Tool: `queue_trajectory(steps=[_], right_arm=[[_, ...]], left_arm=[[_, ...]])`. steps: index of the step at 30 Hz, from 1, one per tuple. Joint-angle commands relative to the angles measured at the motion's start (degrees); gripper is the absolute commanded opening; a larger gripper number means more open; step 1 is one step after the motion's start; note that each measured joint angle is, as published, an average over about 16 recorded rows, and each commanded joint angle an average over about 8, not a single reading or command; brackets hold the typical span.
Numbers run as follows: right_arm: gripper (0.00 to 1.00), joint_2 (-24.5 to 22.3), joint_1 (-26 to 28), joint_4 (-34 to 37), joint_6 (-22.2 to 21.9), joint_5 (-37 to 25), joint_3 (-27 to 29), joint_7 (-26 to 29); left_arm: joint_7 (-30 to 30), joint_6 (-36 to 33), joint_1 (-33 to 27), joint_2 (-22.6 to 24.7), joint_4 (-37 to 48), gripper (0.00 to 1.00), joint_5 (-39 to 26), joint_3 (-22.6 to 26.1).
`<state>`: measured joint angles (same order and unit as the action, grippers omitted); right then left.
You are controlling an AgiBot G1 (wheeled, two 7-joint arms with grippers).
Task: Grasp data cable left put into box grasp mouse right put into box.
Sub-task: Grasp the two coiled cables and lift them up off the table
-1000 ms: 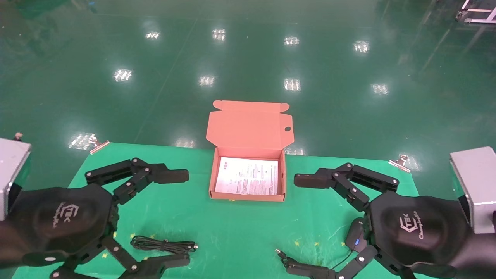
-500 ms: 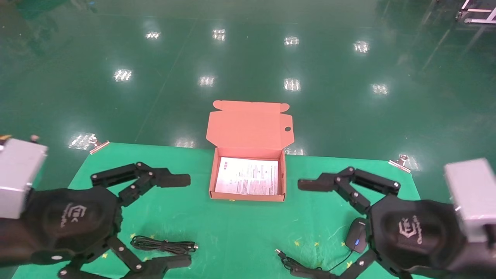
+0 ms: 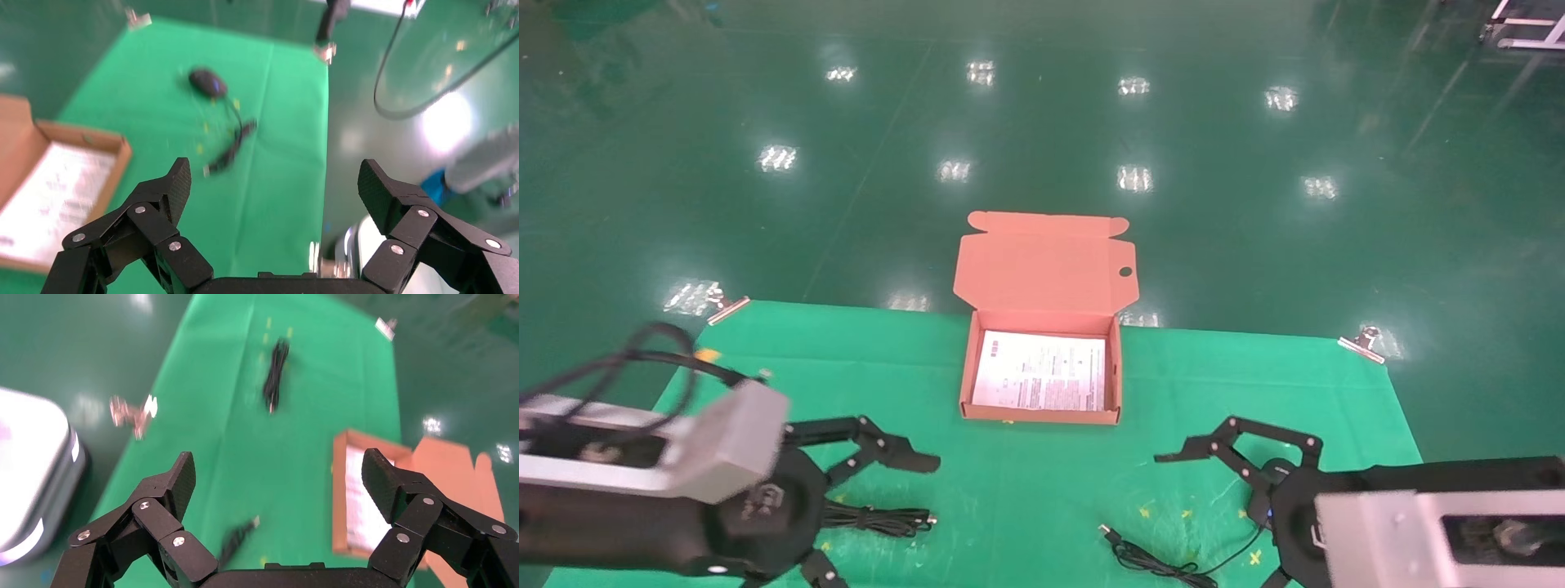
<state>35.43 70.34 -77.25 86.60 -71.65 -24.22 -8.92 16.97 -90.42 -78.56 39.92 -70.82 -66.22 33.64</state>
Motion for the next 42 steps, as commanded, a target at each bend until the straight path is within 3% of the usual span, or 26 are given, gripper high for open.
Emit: queue_trajectory(steps=[1, 12, 22, 31, 42], right_arm=[[1.00, 0.42, 1.00, -0.18, -0.03, -3.11, -1.20, -2.01], [1.00, 3.48, 0.03, -0.26, -5.43, -19.42, -6.85, -9.19], [1.00, 6.37, -2.01, 0.00, -11.52, -30.63, -10.13, -10.29], [1.00, 9.39, -3.97, 0.59, -15.32, -37.40, -12.05, -5.94], [1.00, 15.13, -4.50, 4.73, -16.88, -42.65, -13.21, 5.83]], left_arm=[[0.23, -0.11, -1.41, 0.55, 0.19, 1.00, -2.32, 2.12], [-0.03, 0.55, -8.59, 6.22, 3.52, 1.00, -16.92, 14.29], [0.43, 5.22, -9.82, 11.21, 3.99, 1.00, -31.83, 20.94], [3.47, 11.07, -8.58, 14.81, 4.47, 1.00, -42.14, 24.06], [1.87, 17.06, -7.08, 19.41, 16.12, 1.00, -44.60, 24.61]])
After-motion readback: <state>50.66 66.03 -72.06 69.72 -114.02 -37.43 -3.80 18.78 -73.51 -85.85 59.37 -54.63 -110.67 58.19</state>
